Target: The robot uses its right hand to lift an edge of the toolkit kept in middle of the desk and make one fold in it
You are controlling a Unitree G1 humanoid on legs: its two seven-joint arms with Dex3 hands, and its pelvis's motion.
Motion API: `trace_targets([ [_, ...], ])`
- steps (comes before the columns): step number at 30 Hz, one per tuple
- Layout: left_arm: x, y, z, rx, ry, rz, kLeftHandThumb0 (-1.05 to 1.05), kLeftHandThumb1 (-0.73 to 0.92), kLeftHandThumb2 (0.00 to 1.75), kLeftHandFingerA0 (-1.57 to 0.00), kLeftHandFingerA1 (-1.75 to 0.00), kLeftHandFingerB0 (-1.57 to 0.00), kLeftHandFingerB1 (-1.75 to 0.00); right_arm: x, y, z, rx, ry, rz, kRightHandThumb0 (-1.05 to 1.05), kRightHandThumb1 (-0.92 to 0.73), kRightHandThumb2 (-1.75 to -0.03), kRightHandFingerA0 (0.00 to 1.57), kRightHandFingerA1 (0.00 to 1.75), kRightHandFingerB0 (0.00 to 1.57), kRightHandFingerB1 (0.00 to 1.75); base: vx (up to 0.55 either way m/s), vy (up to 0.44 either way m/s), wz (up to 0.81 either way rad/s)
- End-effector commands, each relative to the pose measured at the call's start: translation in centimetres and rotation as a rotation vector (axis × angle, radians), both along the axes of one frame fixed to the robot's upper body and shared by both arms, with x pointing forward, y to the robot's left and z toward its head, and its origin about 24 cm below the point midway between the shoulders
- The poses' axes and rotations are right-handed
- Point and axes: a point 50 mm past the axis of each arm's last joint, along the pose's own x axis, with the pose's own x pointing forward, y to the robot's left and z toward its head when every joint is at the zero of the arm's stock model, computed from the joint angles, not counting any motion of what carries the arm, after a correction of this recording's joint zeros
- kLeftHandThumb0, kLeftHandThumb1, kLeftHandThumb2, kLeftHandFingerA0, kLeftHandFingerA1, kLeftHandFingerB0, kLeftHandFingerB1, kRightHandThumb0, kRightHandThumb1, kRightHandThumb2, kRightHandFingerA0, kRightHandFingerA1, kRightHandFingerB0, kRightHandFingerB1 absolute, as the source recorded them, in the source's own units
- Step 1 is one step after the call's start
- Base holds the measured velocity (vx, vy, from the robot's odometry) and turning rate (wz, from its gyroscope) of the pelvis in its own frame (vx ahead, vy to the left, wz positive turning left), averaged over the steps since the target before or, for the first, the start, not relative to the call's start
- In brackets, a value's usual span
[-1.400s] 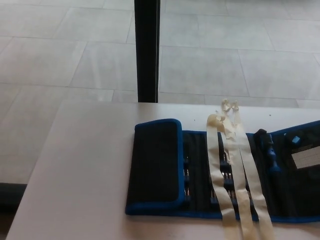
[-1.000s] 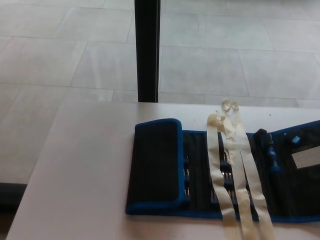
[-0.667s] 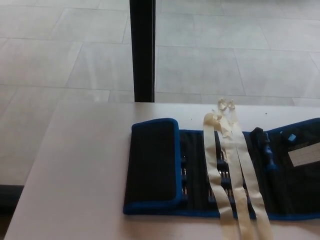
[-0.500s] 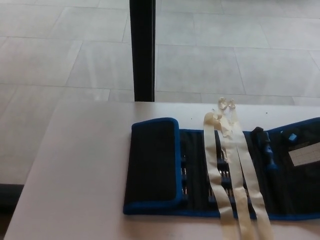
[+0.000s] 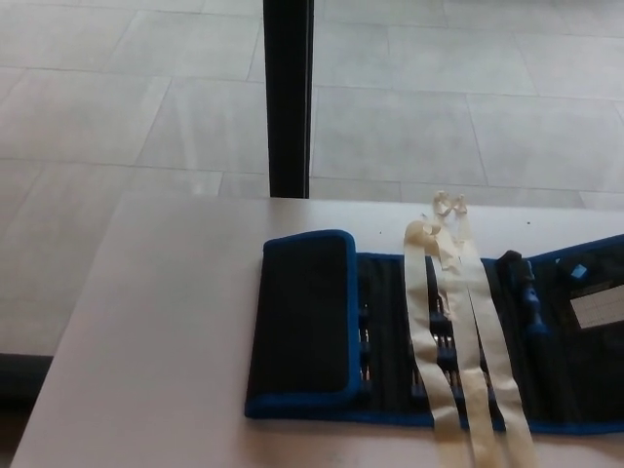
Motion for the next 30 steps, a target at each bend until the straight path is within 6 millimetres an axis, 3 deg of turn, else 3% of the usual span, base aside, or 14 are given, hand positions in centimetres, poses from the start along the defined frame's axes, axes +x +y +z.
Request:
trace_targets([
  [1,-0.4,1.0,0.9,0.046,-0.026,0.039,-0.52,0.57,0.57,-0.81,-0.74,-0.72,-0.6,2.9,8.1,-2.9,0.007,0.144,0.582,-0.36,-0.59,-1.11,0.0,0.5,0.0,0.51,0.0,0.0,0.0],
  [3,-0.4,1.0,0.9,0.045,-0.028,0.037,-0.53,0.57,0.57,-0.84,-0.77,-0.74,-0.61,2.9,8.1,-4.3,0.056,0.194,0.59,-0.36,-0.59,-1.11,0.0,0.5,0.0,0.51,0.0,0.0,0.0],
  [4,-0.6,1.0,0.9,0.047,-0.027,0.038,-0.53,0.57,0.57,-0.84,-0.77,-0.73,-0.61,2.9,8.2,-4.7,0.07,0.215,0.582,-0.62,-0.84,-0.65,0.19,0.42,0.11,0.36,0.0,0.0,0.0],
  [5,-0.6,1.0,0.9,0.048,-0.026,0.038,-0.54,0.57,0.57,-0.84,-0.79,-0.73,-0.61,2.9,8.2,-5.1,0.09,0.229,0.581,-0.35,-0.6,-1.12,0.01,0.5,0.01,0.51,0.0,0.0,0.0],
  [11,-0.9,1.0,0.8,0.039,-0.021,0.041,-0.54,0.57,0.57,-0.81,-0.72,-0.72,-0.59,2.6,7.3,-6.5,0.152,0.305,0.577,-0.36,-0.61,-1.13,0.0,0.5,0.0,0.51,0.0,0.0,0.0],
  [14,-0.9,1.0,0.8,0.041,-0.023,0.045,-0.53,0.58,0.57,-0.84,-0.77,-0.72,-0.61,2.4,6.9,-7.0,0.156,0.354,0.566,-0.35,-0.61,-1.13,0.0,0.5,0.0,0.5,0.0,0.0,0.0],
  [15,-0.9,1.0,0.8,0.045,-0.021,0.046,-0.53,0.57,0.57,-0.84,-0.79,-0.73,-0.61,2.3,6.6,-7.2,0.161,0.385,0.557,-0.67,-0.69,-0.93,0.13,0.49,0.07,0.45,0.0,0.0,0.0],
  [16,-1.0,1.1,0.8,0.041,-0.019,0.042,-0.53,0.57,0.57,-0.83,-0.79,-0.73,-0.61,2.1,6.4,-7.3,0.152,0.413,0.564,-0.67,-0.71,-0.9,0.12,0.48,0.08,0.45,0.0,0.0,0.0],
  [17,-1.0,1.1,0.9,0.041,-0.022,0.036,-0.55,0.58,0.57,-0.83,-0.78,-0.71,-0.6,1.7,6.1,-7.8,0.139,0.457,0.579,-0.35,-0.62,-1.14,0.01,0.5,0.01,0.5,0.0,0.0,0.0],
  [18,-1.0,1.1,0.9,0.034,-0.033,0.055,-0.55,0.57,0.57,-0.84,-0.78,-0.72,-0.62,1.6,5.8,-8.0,0.149,0.479,0.567,-0.62,-0.86,-0.65,0.19,0.42,0.13,0.36,0.0,0.0,0.0],
  [24,-1.1,1.1,0.8,0.042,-0.019,0.046,-0.54,0.58,0.58,-0.81,-0.73,-0.71,-0.59,1.1,5.5,-9.2,0.158,0.564,0.576,-0.62,-0.84,-0.64,0.21,0.45,0.18,0.39,0.0,0.0,0.0],
  [30,-1.1,1.2,1.0,0.048,-0.017,0.041,-0.55,0.58,0.57,-0.82,-0.75,-0.71,-0.59,0.4,6.0,-11.0,0.121,0.731,0.71,-0.61,-0.85,-0.65,0.26,0.46,0.18,0.4,0.0,0.0,0.0],
])
